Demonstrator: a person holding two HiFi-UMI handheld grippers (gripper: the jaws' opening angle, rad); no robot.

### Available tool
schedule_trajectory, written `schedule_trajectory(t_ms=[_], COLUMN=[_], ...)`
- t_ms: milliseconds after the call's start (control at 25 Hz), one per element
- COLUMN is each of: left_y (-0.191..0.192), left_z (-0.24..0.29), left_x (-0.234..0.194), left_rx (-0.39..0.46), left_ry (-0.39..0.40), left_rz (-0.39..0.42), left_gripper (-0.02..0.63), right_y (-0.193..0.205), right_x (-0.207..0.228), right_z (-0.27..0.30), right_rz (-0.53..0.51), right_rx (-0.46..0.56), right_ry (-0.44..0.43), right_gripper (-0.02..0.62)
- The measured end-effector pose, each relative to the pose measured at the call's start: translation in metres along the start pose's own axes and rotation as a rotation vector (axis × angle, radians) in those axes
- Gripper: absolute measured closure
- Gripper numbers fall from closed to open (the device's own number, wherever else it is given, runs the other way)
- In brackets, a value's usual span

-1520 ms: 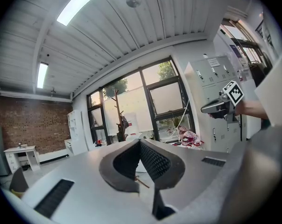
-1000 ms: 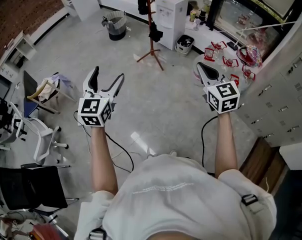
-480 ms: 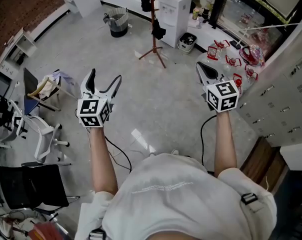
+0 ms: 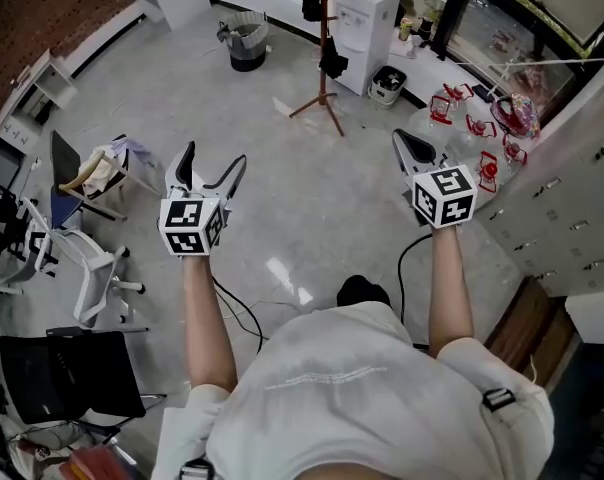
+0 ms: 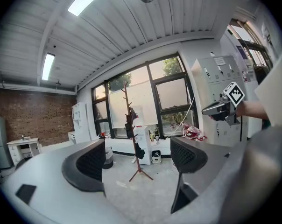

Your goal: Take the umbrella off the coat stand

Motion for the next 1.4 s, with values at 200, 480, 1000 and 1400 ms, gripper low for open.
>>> schedule_trajectory(t_ms=[200,480,1000,1400], left_y=[0.003,0.007,-0.037,-0.071], left_z=[0.01,0.061,0.285,0.468], left_x=[-0.024,-0.051,-0.143,-0.151], left_rx=[-0.01,-0.037,-0.083,-0.112], left_ry=[-0.004,0.02,0.05,0.125], left_rz=[-0.025,-0.035,-0.044,-0.072], left_gripper=[0.164,0.164,0.164,0.164], right_y=[-0.001,0.0,0.015,0.032], right_x=[-0.009,0.006,0.119,0.207], right_z=[0.022,0.08,0.269,0.346], right_rz=[-0.004,-0.004,0.043,0.084], right_rx=[-0.026,-0.024,-0.01,-0.016], right_ry=[-0.011,-0.007,0.052,0.113], right_gripper=[0.572,0.572,0.572,0.572])
Point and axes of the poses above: the fingertips, and each gripper's own axes: z forward along the fingers, x to its right, y out of its underside, the point moved 8 cm from there along -z, backward along the fingers, and after that the axes turned 15 degrees about -z, right-handed, at the moved point
